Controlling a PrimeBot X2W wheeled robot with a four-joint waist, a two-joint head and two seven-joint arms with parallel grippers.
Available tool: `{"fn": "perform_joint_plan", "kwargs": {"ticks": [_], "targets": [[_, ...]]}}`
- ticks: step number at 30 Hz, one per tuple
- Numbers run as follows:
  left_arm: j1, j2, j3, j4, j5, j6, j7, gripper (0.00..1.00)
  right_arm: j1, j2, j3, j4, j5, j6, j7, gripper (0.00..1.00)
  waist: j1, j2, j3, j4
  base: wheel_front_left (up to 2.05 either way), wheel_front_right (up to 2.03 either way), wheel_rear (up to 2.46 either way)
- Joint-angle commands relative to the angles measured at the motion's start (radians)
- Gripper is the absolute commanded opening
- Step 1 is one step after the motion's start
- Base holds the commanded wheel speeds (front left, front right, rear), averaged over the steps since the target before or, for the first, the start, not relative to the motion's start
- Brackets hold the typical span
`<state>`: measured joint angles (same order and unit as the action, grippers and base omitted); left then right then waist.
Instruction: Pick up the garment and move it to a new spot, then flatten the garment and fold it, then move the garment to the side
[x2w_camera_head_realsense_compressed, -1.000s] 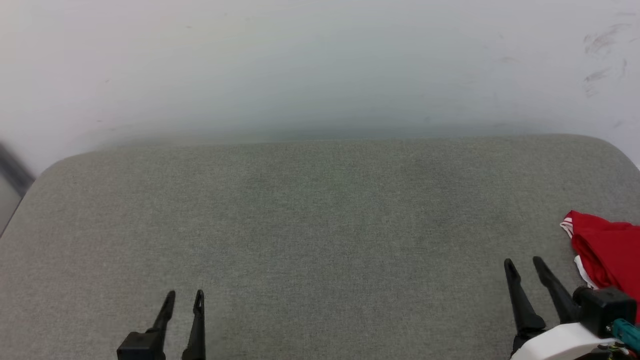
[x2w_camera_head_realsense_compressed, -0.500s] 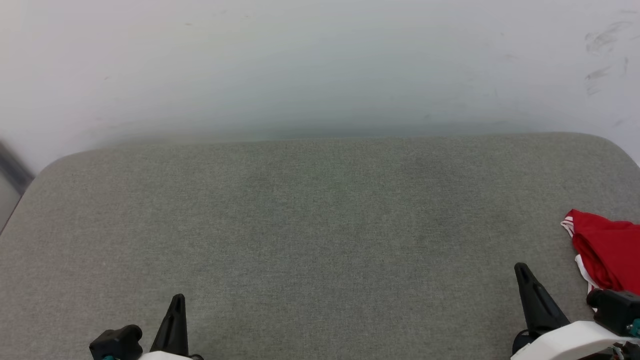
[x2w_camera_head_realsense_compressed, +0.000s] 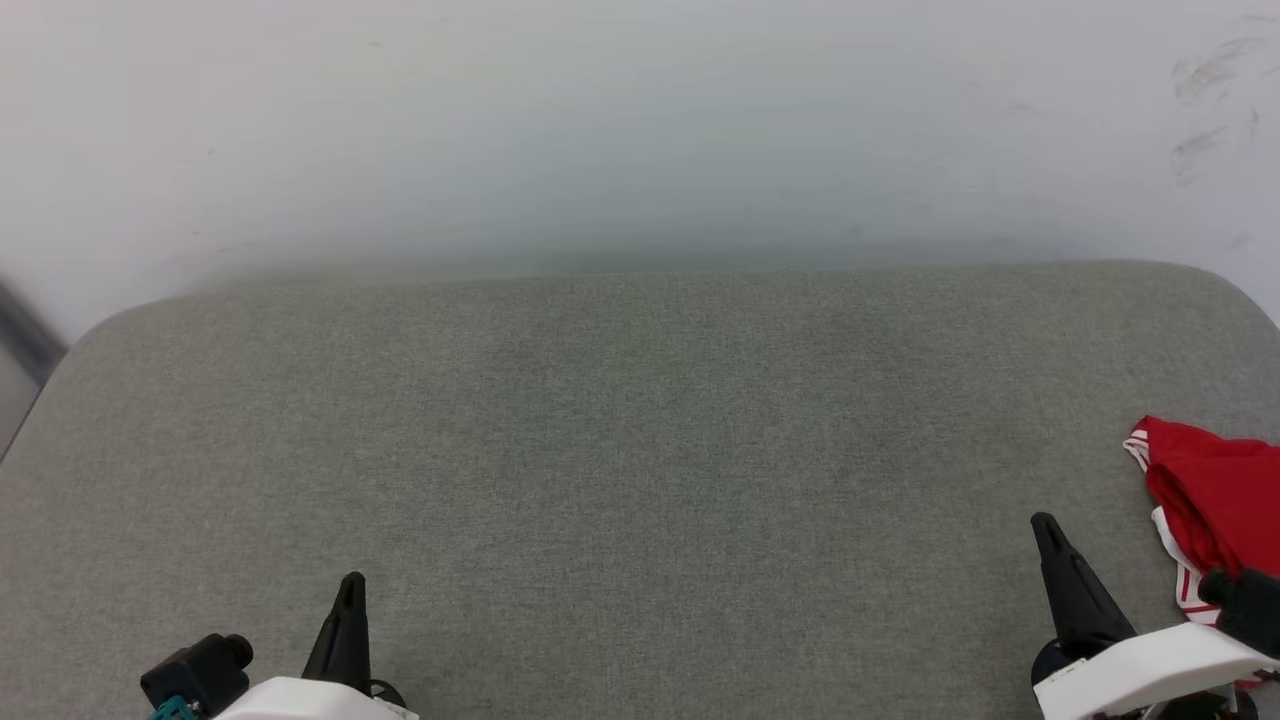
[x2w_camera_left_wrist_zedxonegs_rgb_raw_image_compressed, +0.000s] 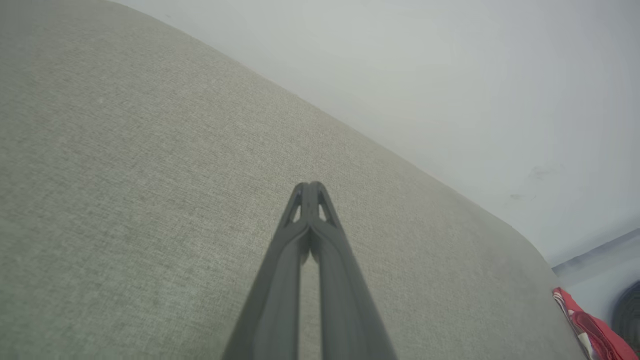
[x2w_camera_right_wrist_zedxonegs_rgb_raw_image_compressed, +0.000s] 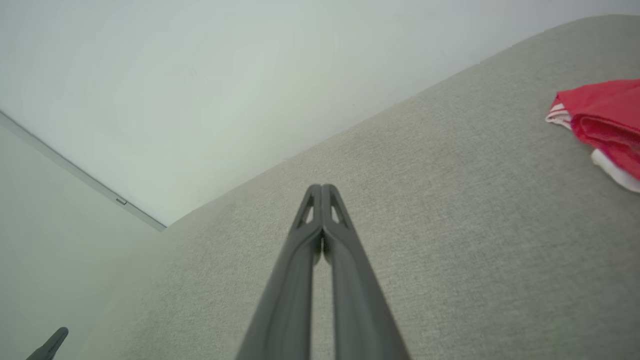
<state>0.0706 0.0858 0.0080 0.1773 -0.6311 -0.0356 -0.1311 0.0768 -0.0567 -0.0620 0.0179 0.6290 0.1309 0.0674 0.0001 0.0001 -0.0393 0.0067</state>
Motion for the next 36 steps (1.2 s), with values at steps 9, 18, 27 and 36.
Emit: {"fn": "perform_joint_plan", "kwargs": {"ticks": [9,18,27,36], "targets": [[-0.051,-0.003,0.019,0.000,-0.149,-0.018,0.036,0.00,-0.055,0.001,-0.010,0.023,0.150,0.000,0.007,0.00,-0.0001,-0.0001,0.004,-0.001,0.00,0.00,0.00],[-0.071,-0.008,0.032,0.009,-0.268,-0.029,0.066,0.00,-0.075,0.002,-0.016,0.052,0.270,0.000,0.012,0.00,-0.0001,-0.0001,0.008,-0.001,0.00,0.00,0.00],[-0.089,-0.012,0.044,0.019,-0.378,-0.040,0.094,0.00,-0.093,0.003,-0.021,0.079,0.380,0.000,0.018,0.00,-0.0001,-0.0001,0.012,-0.002,0.00,0.00,0.00],[-0.106,-0.016,0.055,0.027,-0.477,-0.049,0.121,0.00,-0.112,0.003,-0.027,0.103,0.480,0.000,0.022,0.00,-0.0001,-0.0001,0.016,-0.002,0.00,0.00,0.00]]}}
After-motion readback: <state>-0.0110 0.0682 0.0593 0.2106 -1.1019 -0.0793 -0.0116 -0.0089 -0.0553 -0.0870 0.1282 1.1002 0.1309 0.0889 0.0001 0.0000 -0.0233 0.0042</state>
